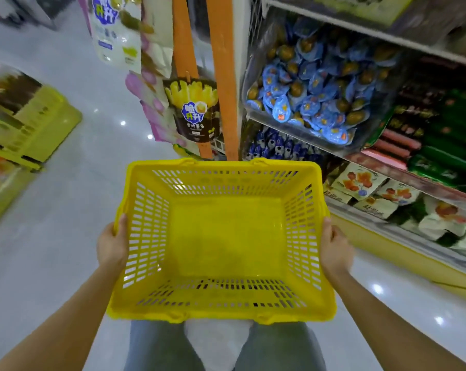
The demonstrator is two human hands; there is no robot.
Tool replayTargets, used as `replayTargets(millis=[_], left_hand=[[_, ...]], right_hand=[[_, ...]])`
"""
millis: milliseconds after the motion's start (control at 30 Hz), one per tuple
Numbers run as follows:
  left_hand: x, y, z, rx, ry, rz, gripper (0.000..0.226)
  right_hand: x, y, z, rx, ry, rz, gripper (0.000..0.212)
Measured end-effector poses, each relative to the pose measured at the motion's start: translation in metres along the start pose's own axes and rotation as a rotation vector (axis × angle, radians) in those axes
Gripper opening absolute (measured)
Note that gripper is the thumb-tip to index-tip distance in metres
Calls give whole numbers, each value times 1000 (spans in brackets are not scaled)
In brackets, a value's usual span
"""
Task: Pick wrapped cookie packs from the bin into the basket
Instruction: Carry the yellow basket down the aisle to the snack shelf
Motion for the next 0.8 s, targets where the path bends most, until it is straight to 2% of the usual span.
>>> replayTargets(millis=[167,333,633,800], left_hand=[[-50,58,9,-46,-8,127,51],[-109,95,37,-76,-44,177,48],[-224,126,130,-103,-64,200,47],[-285,122,176,-146,-51,200,36]], right_hand=[[-41,-16,-11,-52,-16,-128,50],[-98,-22,-39,-103,-27,-192,53],[-212,-19,-115,-146,-78,-199,53],[-267,0,-167,-121,-148,-158,53]])
Point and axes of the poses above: each hand's wrist, its own y-axis towards the middle knuckle, its own x-axis out of the back of the hand, z = x × y, the point moved 2 cm from there along y, towards the middle knuckle, and after that the axes turned 13 degrees about -z, right-handed, at the moved point
